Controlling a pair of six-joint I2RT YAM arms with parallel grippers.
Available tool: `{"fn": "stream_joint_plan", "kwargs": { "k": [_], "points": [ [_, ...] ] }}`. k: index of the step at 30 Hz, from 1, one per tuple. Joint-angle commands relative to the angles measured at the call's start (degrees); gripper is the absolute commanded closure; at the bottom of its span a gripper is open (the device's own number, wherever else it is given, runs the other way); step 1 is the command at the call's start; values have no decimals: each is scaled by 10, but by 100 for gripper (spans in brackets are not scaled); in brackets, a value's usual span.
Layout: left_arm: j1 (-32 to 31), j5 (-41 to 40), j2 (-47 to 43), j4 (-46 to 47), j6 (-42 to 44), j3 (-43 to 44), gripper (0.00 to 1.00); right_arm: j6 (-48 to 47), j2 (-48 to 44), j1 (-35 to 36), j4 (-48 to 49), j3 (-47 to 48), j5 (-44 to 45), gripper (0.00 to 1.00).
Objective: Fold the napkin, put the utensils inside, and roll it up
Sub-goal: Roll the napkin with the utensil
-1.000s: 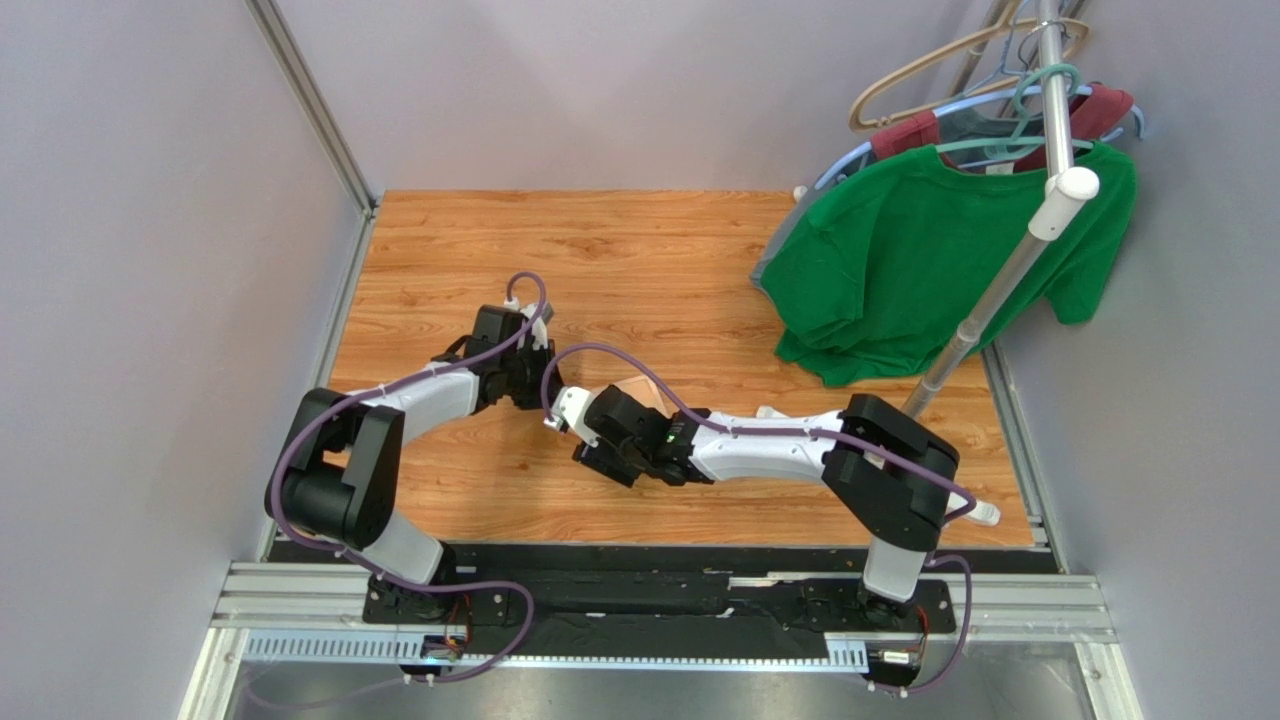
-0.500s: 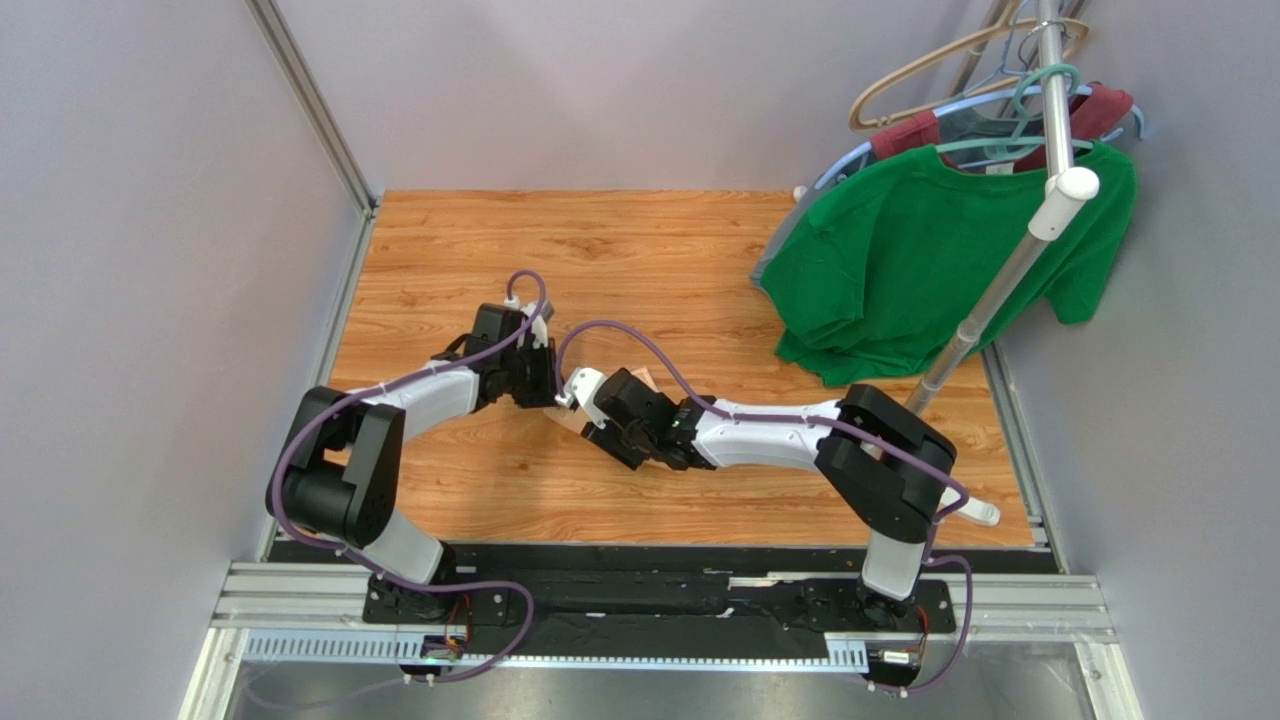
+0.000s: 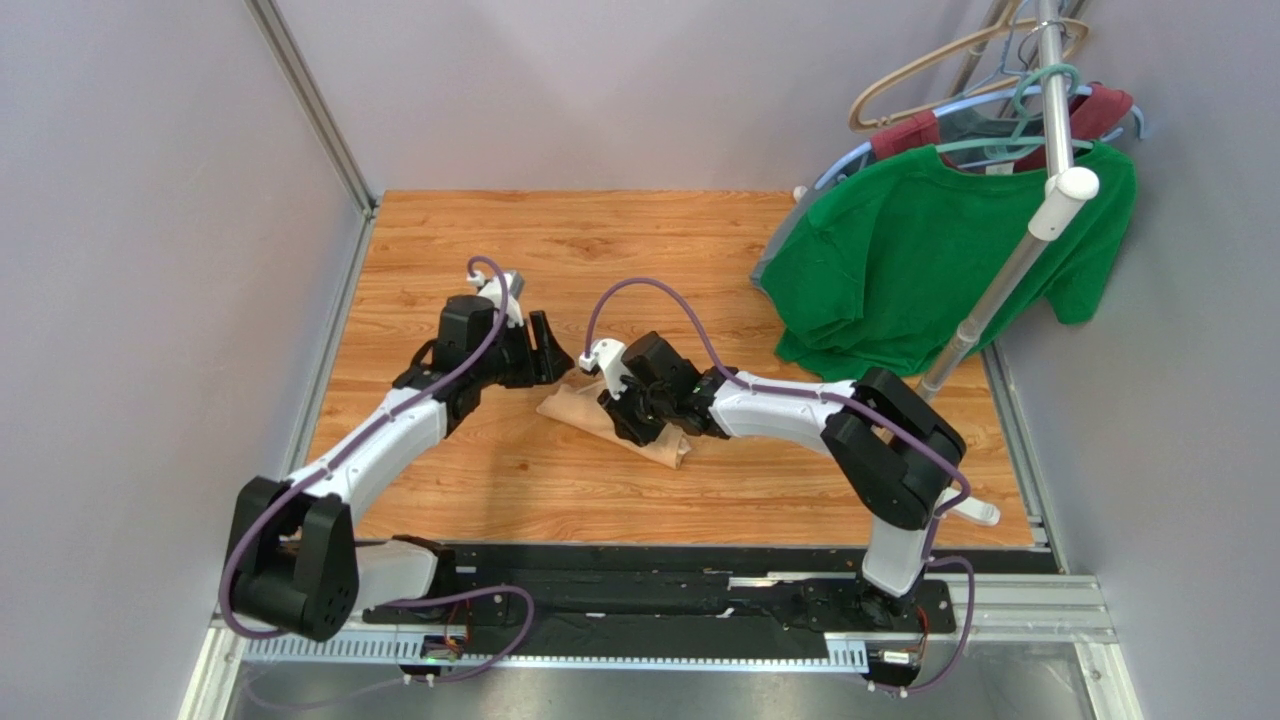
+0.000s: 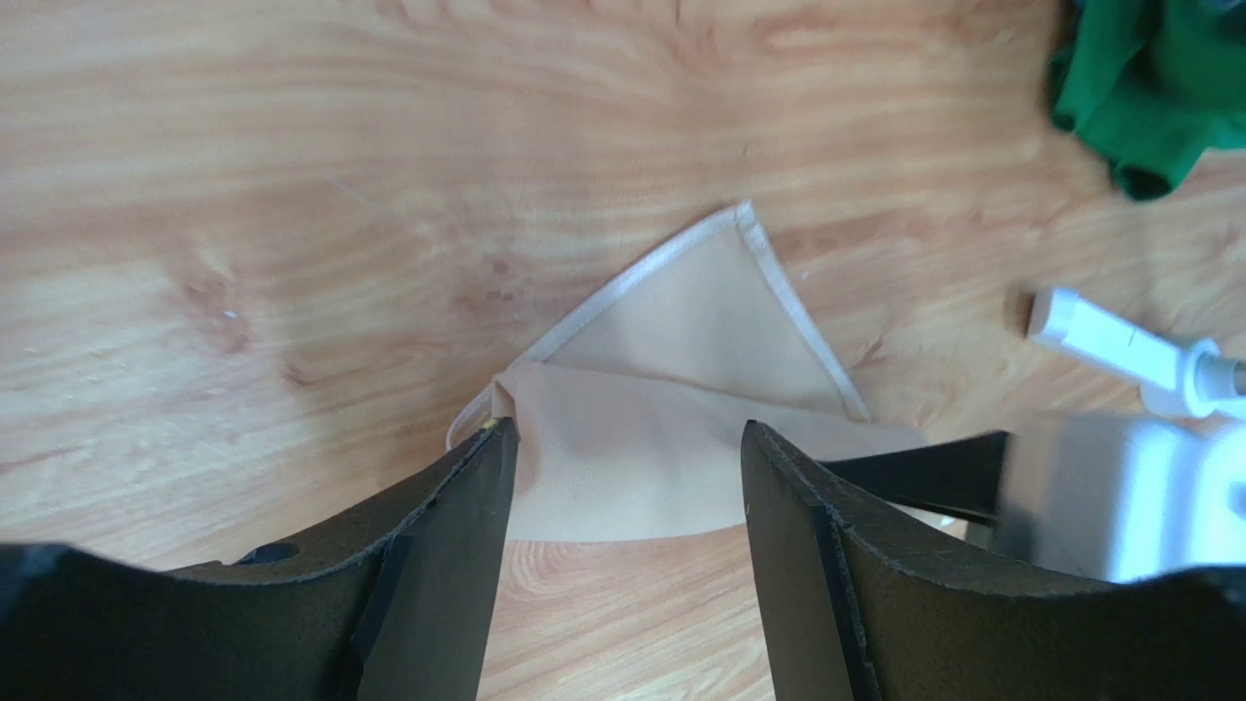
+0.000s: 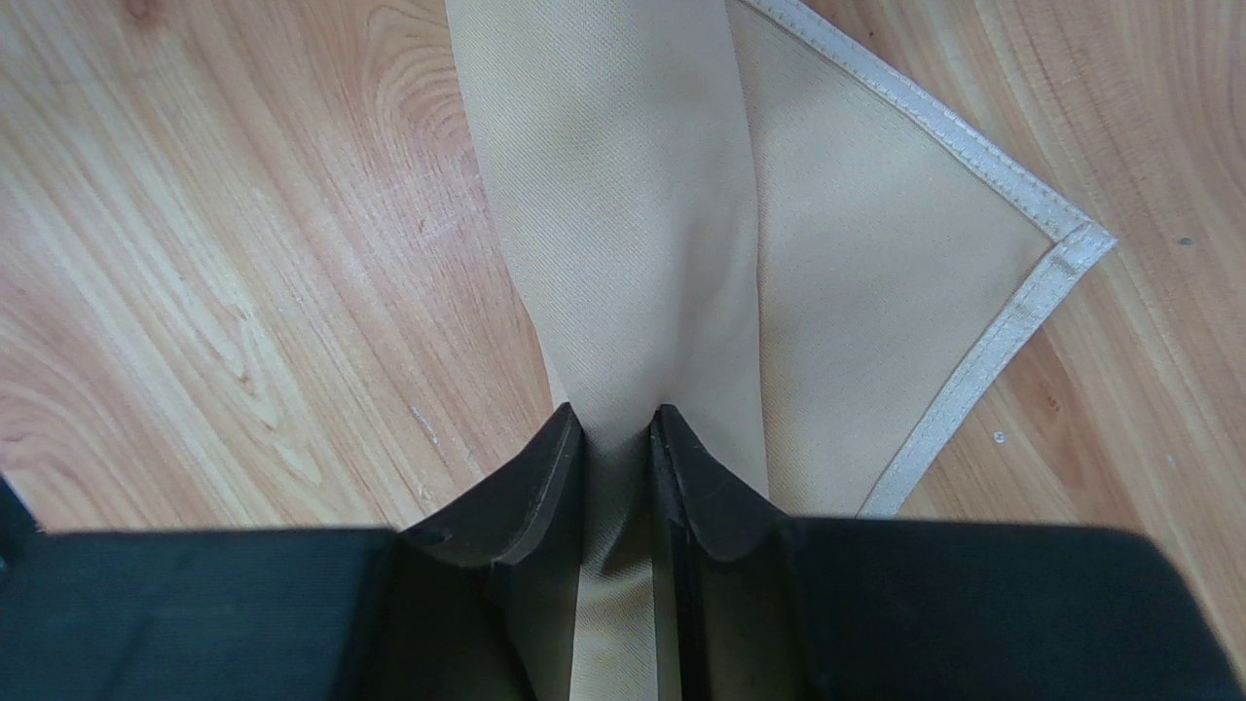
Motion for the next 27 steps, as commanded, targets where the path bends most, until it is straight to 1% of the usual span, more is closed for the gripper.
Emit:
{"fn": "stream_joint_plan", "kwargs": {
  "k": [1, 2, 5, 6, 7, 10, 16, 22, 27],
  "points": [
    [6, -44, -48, 31, -9, -39, 33, 22, 37, -21, -97, -9, -120, 78],
    [8, -38, -54, 39, -7, -54, 33, 23, 41, -34, -102, -6, -144, 79],
    [9, -13, -60, 61, -3, -79, 34, 23, 58, -53, -118, 9, -178, 80],
    [9, -6, -56, 92, -2, -84, 34, 21, 63, -56, -123, 18, -184, 80],
    [10, 12, -54, 102, -2, -92, 34, 19, 75, -62, -133, 24, -190, 80],
    [10, 31, -40, 122, -7, -102, 34, 17, 92, -77, -158, 48, -213, 81],
    [10, 28, -37, 144, -8, -117, 34, 8, 127, -99, -201, 87, -240, 81],
    [10, 15, -4, 150, 1, -115, 34, 1, 149, -106, -220, 104, -263, 81],
    [10, 27, 19, 172, 4, -107, 36, 1, 162, -109, -230, 108, -274, 81]
  ]
}}
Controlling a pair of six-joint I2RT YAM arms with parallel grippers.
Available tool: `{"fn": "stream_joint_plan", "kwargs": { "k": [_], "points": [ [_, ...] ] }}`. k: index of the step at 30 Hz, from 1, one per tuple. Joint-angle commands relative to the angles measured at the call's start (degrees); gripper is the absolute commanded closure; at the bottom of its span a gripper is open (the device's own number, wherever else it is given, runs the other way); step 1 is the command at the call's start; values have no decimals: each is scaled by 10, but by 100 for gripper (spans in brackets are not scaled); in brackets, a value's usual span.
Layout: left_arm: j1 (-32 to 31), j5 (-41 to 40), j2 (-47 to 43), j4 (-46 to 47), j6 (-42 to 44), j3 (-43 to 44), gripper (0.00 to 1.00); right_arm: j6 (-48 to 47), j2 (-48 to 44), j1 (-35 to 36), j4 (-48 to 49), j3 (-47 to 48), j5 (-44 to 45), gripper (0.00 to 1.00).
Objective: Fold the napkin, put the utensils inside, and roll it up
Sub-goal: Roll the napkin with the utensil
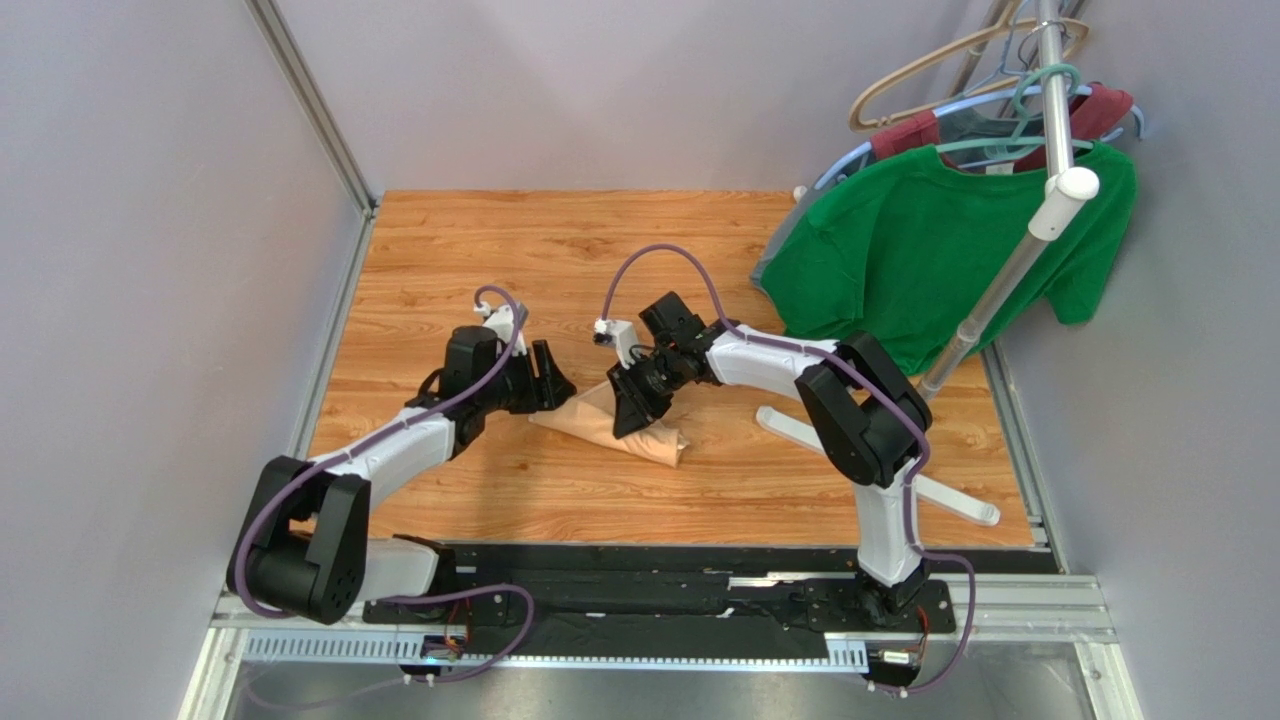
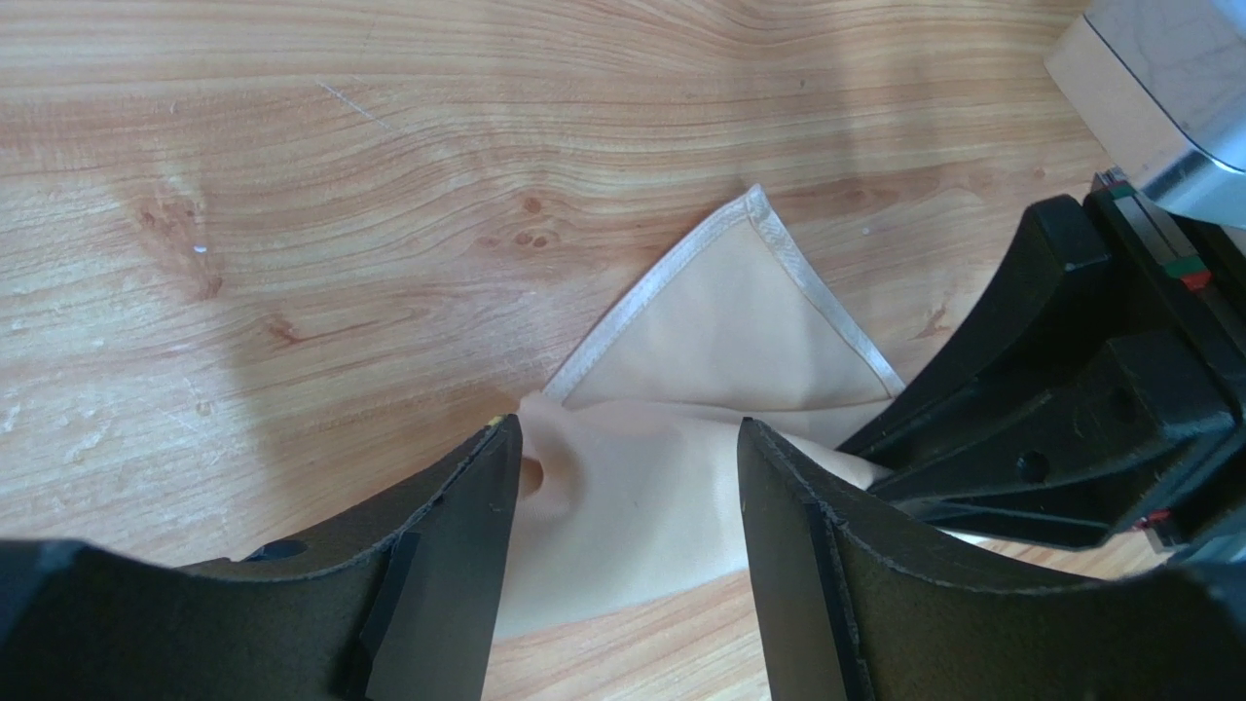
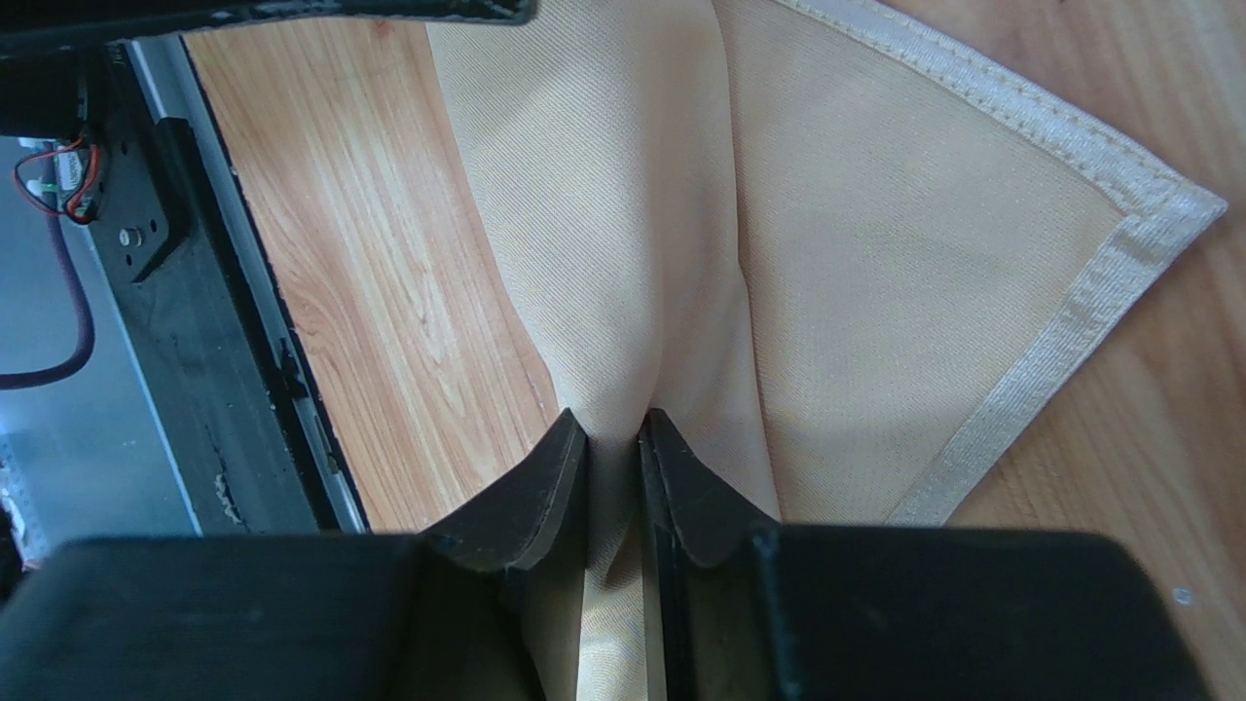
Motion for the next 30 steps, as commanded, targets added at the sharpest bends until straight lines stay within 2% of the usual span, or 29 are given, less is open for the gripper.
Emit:
{"fn": "stream_joint_plan", "kwargs": {
  "k": [1, 2, 3, 5, 6, 11, 12, 15, 19, 25, 26, 30],
  "points": [
    [3, 13, 21, 46, 8, 9, 36, -17, 53, 2, -94, -21, 32, 81],
    [3, 13, 24, 42, 8, 12, 38, -17, 52, 3, -93, -20, 33, 80],
    [3, 19, 28, 40, 10, 17, 48, -16, 51, 1, -94, -20, 34, 80],
    [3, 19, 38, 31, 9, 20, 58, -14, 50, 1, -93, -16, 36, 79],
    [3, 18, 41, 26, 8, 22, 67, -13, 50, 0, -94, -14, 37, 79],
    [3, 20, 60, -6, 7, 27, 83, -9, 51, -3, -97, -1, 38, 78],
    [3, 25, 62, -12, 8, 32, 90, -9, 51, -4, -100, 4, 37, 78],
    [3, 27, 69, -25, 8, 30, 100, -9, 51, -6, -102, 8, 41, 78],
    [3, 9, 66, -42, 7, 30, 100, -7, 45, -5, -102, 9, 47, 68],
    [3, 3, 75, -65, 1, 47, 100, -1, -8, -5, -96, 5, 85, 44],
    [3, 3, 76, -66, 1, 49, 100, 0, -20, -5, -93, 3, 95, 37],
    [3, 5, 83, -85, 4, 60, 100, -3, -70, -5, -77, 1, 132, 28]
  ]
}}
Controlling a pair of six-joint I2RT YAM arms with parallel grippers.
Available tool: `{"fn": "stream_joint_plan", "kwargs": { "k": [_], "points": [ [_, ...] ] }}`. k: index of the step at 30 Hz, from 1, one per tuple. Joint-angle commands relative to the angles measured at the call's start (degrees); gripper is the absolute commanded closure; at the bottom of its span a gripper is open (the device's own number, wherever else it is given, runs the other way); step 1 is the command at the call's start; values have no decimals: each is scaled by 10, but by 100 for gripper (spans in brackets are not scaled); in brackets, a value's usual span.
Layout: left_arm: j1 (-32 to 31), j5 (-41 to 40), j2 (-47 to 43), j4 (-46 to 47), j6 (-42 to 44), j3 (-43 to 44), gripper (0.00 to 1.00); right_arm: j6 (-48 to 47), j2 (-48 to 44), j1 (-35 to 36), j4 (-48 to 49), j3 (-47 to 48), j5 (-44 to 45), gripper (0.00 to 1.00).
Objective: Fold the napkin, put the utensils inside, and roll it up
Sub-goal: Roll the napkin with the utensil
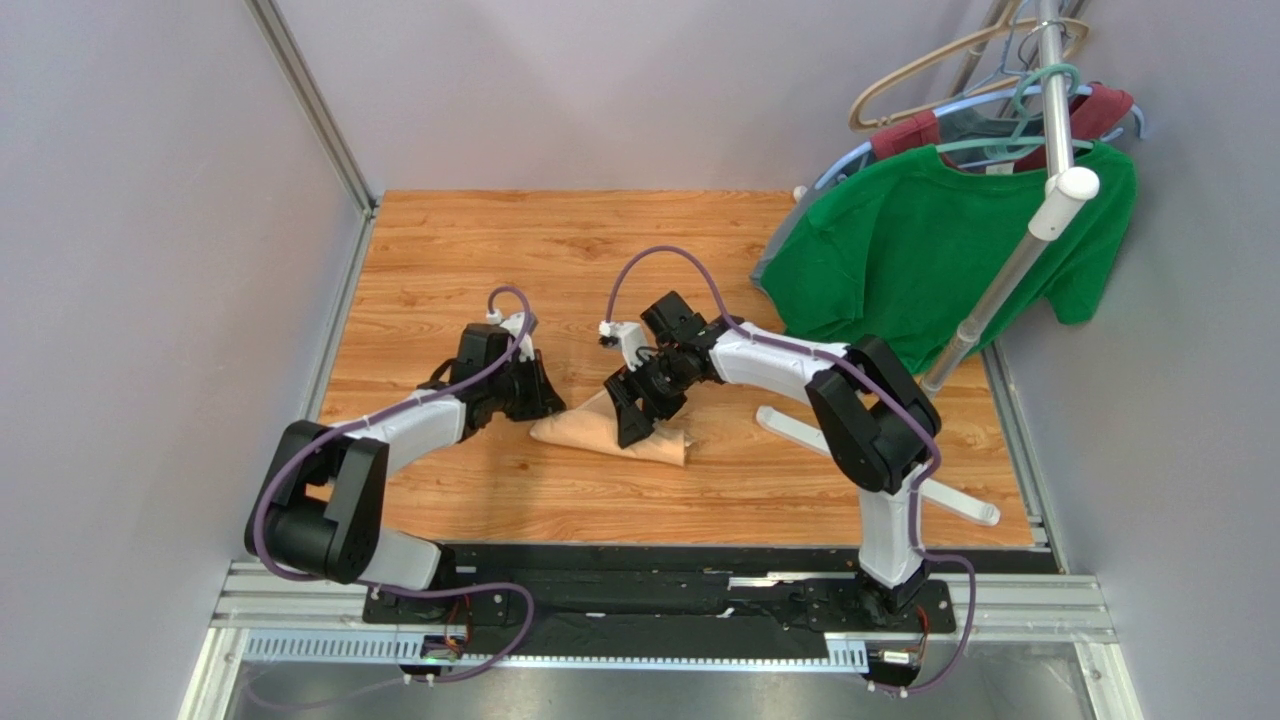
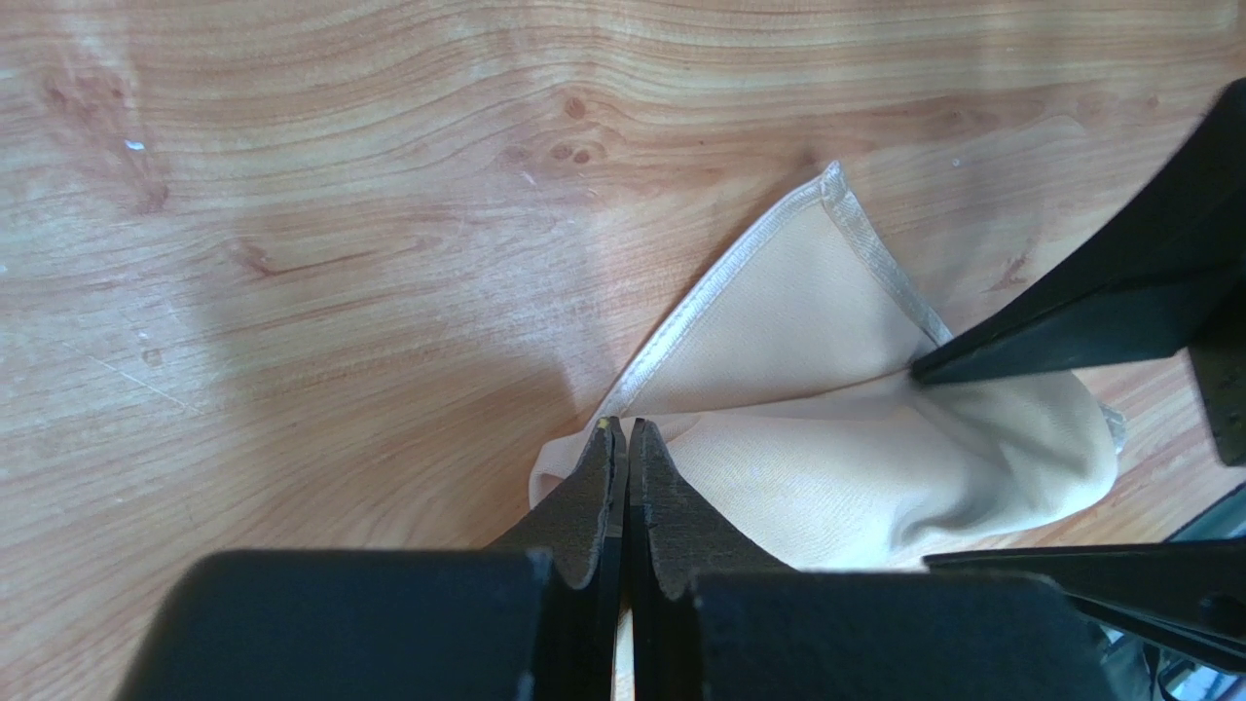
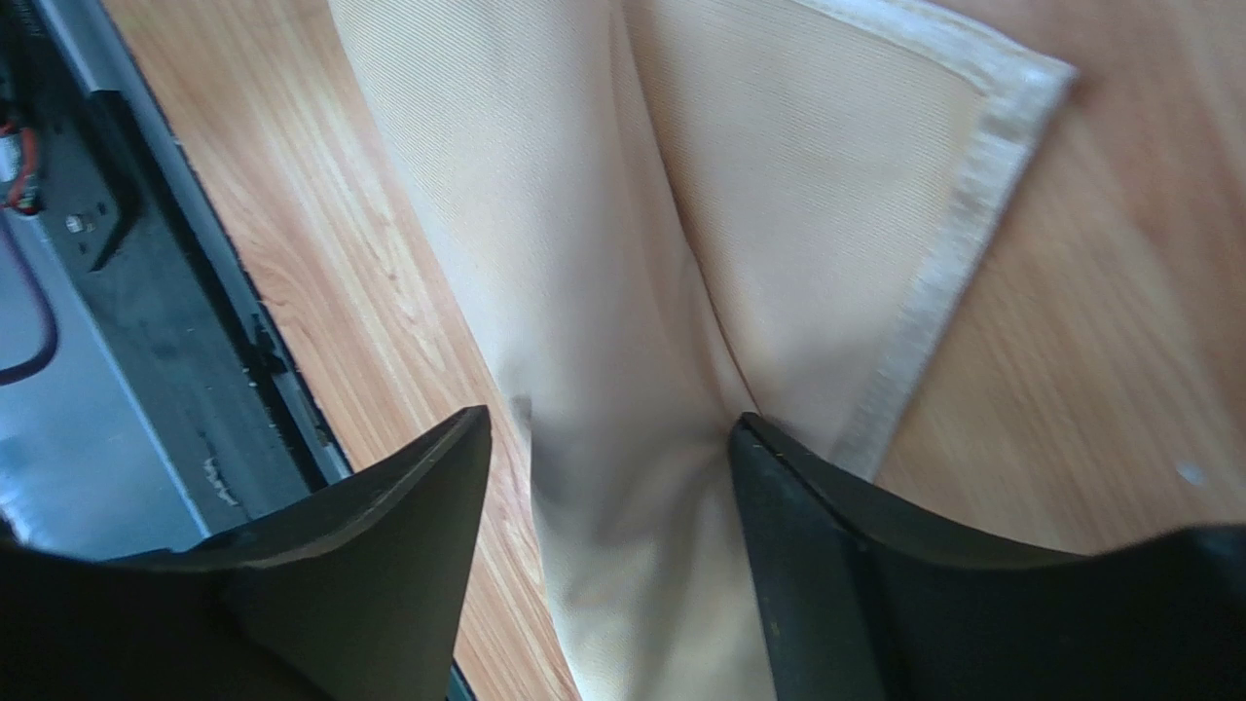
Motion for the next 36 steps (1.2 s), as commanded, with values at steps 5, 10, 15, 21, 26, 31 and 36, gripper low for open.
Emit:
{"fn": "stream_joint_plan", "kwargs": {
  "k": [5, 10, 15, 21, 26, 31, 36],
  "points": [
    [3, -6, 20, -34, 5, 36, 100, -22, -116, 6, 43, -27, 104, 26],
    [3, -5, 21, -37, 4, 37, 100, -47, -156, 34, 102, -68, 119, 26],
    [3, -5, 27, -43, 5, 43, 100, -132, -164, 118, 131, -92, 199, 27],
    [3, -5, 30, -48, 6, 50, 100, -180, -136, 173, 167, -108, 283, 28],
    [3, -4, 34, -51, 9, 54, 100, -214, -109, 192, 184, -111, 321, 29],
    [3, -4, 38, -52, 10, 58, 100, -229, -85, 195, 188, -109, 330, 30],
    [3, 1, 43, -52, 13, 61, 100, -238, -69, 195, 197, -112, 363, 31]
  ]
}}
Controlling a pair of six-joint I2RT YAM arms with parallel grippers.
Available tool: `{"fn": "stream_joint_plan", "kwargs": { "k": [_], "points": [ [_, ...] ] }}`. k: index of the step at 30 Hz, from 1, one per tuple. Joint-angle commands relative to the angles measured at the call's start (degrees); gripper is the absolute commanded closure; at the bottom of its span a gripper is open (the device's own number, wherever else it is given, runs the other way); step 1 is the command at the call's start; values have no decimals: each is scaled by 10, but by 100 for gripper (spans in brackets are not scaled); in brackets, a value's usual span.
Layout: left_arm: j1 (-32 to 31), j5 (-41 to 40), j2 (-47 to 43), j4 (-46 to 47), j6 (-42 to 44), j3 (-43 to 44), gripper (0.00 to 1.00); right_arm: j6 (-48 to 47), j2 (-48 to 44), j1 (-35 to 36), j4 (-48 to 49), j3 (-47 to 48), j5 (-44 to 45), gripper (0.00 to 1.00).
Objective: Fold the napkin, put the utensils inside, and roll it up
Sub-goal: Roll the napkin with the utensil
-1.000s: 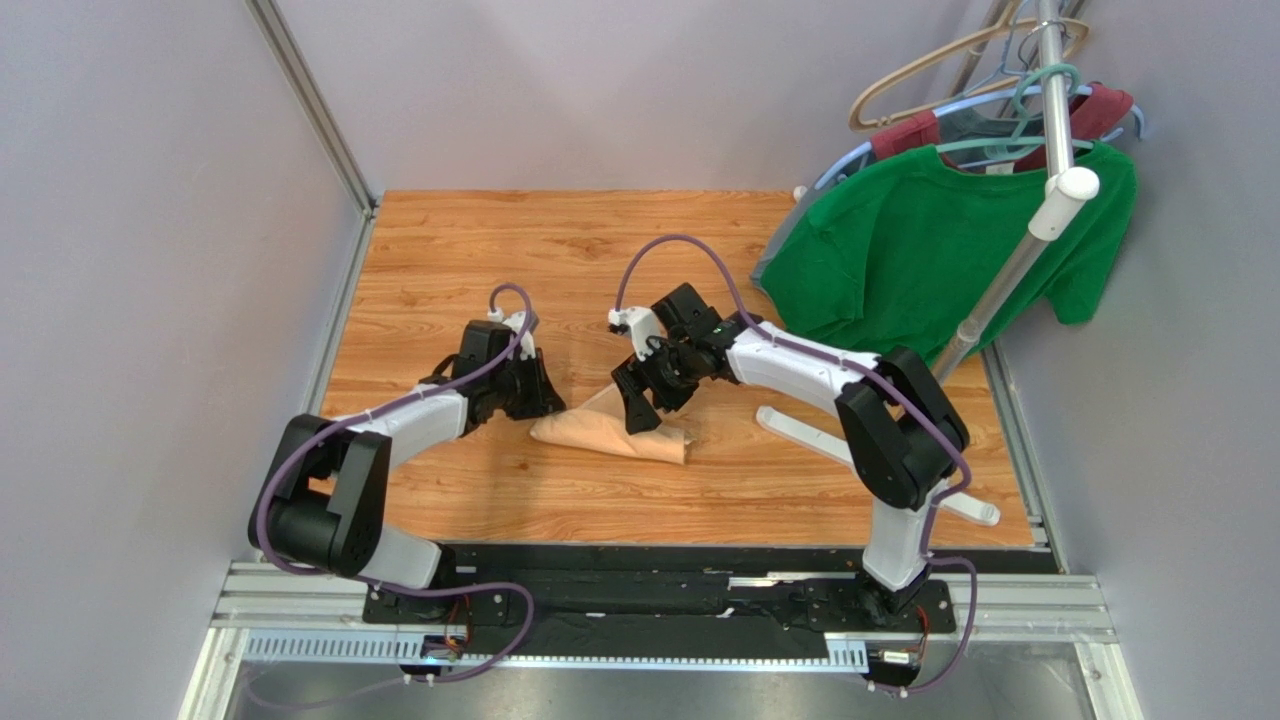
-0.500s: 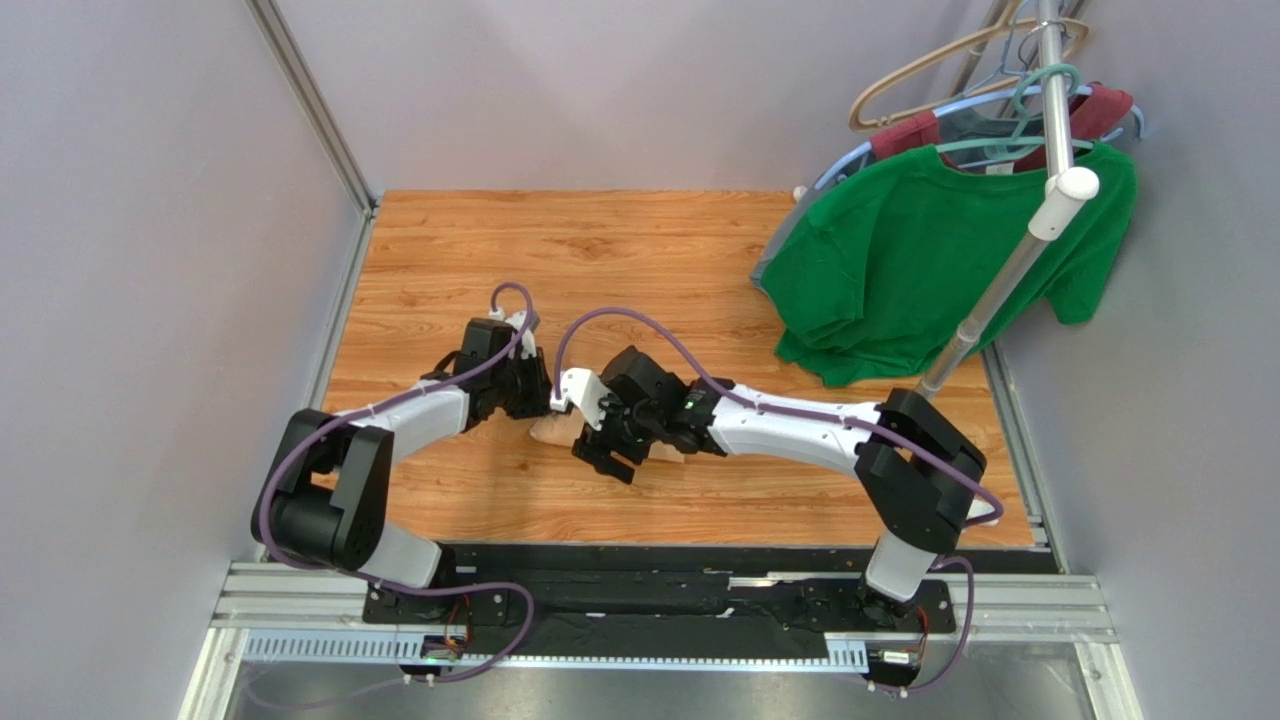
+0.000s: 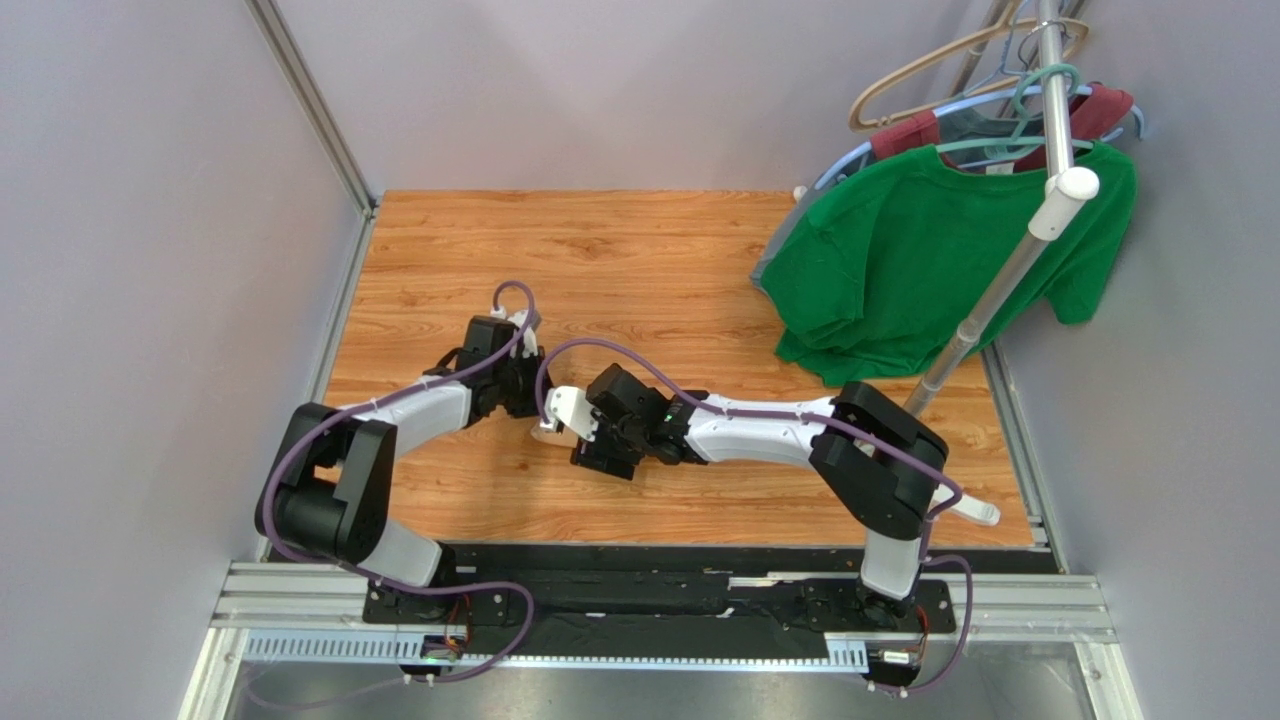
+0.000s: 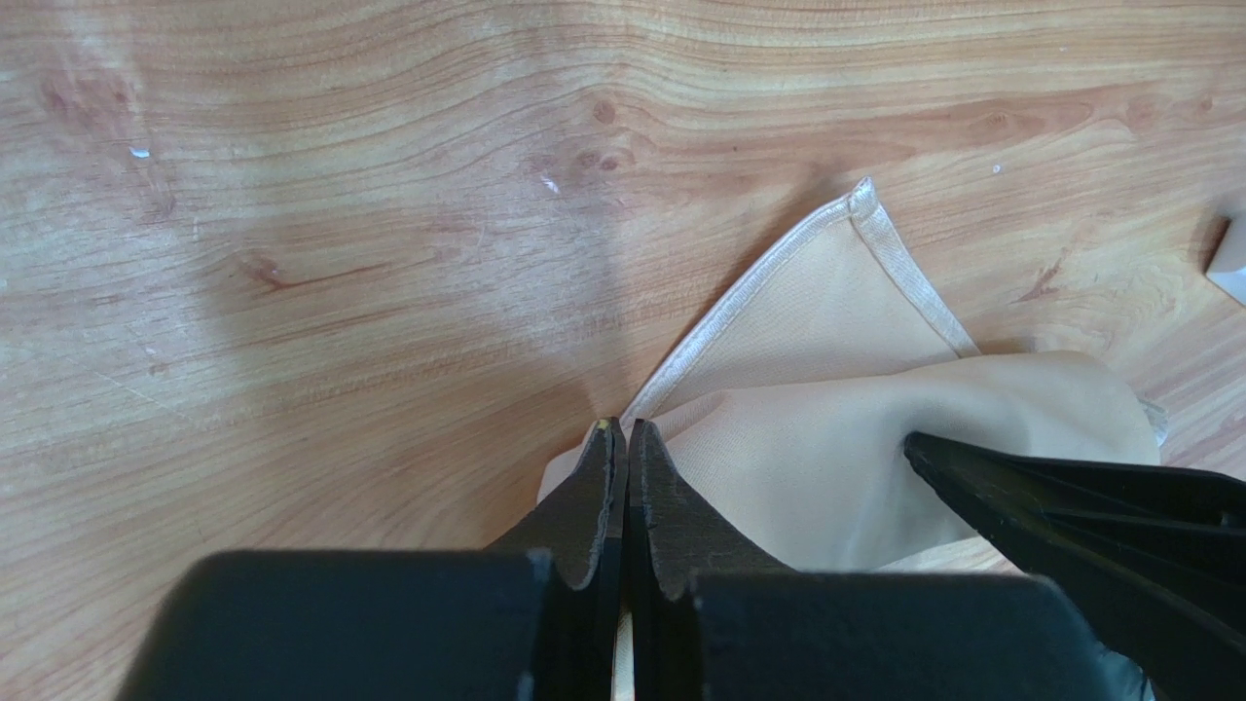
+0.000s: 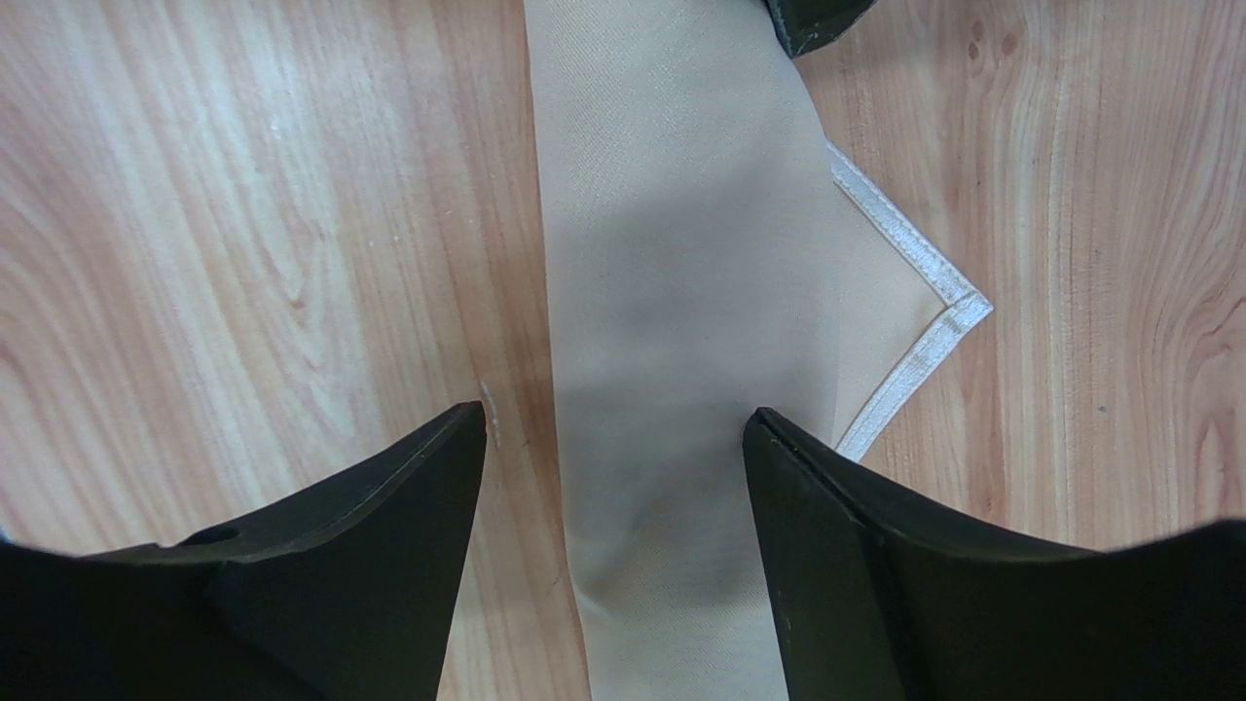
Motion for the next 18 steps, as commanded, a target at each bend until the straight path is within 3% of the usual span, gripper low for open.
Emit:
{"fn": "stream_joint_plan", "kwargs": {
  "k": [1, 5, 7, 12, 15, 16, 18],
  "points": [
    [3, 6, 6, -5, 12, 21, 100, -24, 13, 4, 33, -1, 33, 31],
    [3, 16, 10, -1, 15, 24, 100, -25, 33, 3, 28, 7, 36, 39],
    [3, 26, 11, 2, 17, 25, 100, -24, 43, 1, 17, 18, 32, 52],
    [3, 44, 8, 19, 17, 29, 96, -10, 71, -13, -16, 41, -10, 72],
    [3, 35, 1, 17, 8, 37, 72, 2, 78, -20, -45, 54, -25, 77],
    [3, 19, -3, 15, 5, 41, 57, 10, 76, -23, -57, 57, -32, 77],
    [4, -3, -23, 6, -2, 46, 48, 20, 73, -27, -68, 60, -54, 77]
  ]
}}
